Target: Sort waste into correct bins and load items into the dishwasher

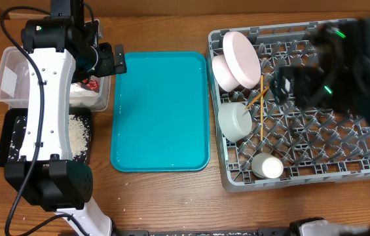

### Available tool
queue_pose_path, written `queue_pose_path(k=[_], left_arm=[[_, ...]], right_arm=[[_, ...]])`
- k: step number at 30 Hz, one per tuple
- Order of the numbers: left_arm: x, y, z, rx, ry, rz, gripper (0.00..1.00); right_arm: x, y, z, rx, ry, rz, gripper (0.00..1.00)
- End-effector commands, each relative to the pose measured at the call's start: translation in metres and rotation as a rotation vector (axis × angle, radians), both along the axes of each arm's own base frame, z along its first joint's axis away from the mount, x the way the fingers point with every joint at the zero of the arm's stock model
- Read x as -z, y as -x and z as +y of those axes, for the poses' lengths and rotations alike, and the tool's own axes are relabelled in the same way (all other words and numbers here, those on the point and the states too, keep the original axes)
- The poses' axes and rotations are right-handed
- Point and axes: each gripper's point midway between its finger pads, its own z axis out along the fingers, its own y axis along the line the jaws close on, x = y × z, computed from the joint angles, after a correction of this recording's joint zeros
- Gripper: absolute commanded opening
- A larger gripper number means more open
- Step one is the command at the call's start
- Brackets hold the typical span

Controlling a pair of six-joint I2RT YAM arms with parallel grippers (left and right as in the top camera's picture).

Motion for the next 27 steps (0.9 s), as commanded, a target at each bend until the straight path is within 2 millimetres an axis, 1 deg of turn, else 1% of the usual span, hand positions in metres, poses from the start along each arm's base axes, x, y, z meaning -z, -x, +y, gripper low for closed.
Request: queue_pose_path(k=[1, 2, 3, 5, 11, 14, 18, 21, 23, 25, 27], left_arm=[[-0.006, -0.002, -0.004, 0.014, -0.001, -0.021, 1.00], [-0.006, -0.002, -0.004, 0.014, -0.001, -0.021, 1.00], [-0.006, -0.002, -0.004, 0.014, -0.001, -0.021, 1.00], [-0.006, -0.002, -0.004, 0.014, -0.001, -0.021, 1.00], [-0.006, -0.002, -0.004, 0.014, -0.001, -0.021, 1.00], [-0.006, -0.002, -0.004, 0.014, -0.001, -0.021, 1.00], [-0.006, -0.002, -0.004, 0.014, -0.001, -0.021, 0.99], [-0.006, -0.002, -0.004, 0.014, -0.001, -0.021, 1.00], [-0.006, -0.002, -0.004, 0.014, -0.001, -0.021, 1.00], [-0.006, -0.002, -0.004, 0.014, -0.001, -0.021, 1.00], [-0.006, -0.002, -0.004, 0.014, -0.001, -0.021, 1.00]], right_arm=[[-0.026, 0.025, 0.004, -0.032, -0.054, -0.087, 1.00], [-0.031, 0.033, 0.001, -0.027, -0.053, -0.111, 1.00], [-0.041, 0.045, -0.002, -0.028, -0.060, -0.153, 1.00], [-0.049, 0.056, -0.006, -0.027, -0.054, -0.195, 1.00], [-0.073, 0.094, -0.037, 0.066, 0.012, -0.351, 1.00], [-0.086, 0.104, -0.051, 0.121, 0.038, -0.435, 1.00], [-0.100, 0.106, -0.065, 0.204, 0.036, -0.554, 1.00], [-0.099, 0.100, -0.072, 0.252, 0.035, -0.629, 1.00], [-0.092, 0.091, -0.071, 0.233, 0.044, -0.683, 1.00], [-0.081, 0.078, -0.066, 0.181, 0.056, -0.740, 1.00], [-0.064, 0.066, -0.059, 0.133, 0.052, -0.786, 1.00]])
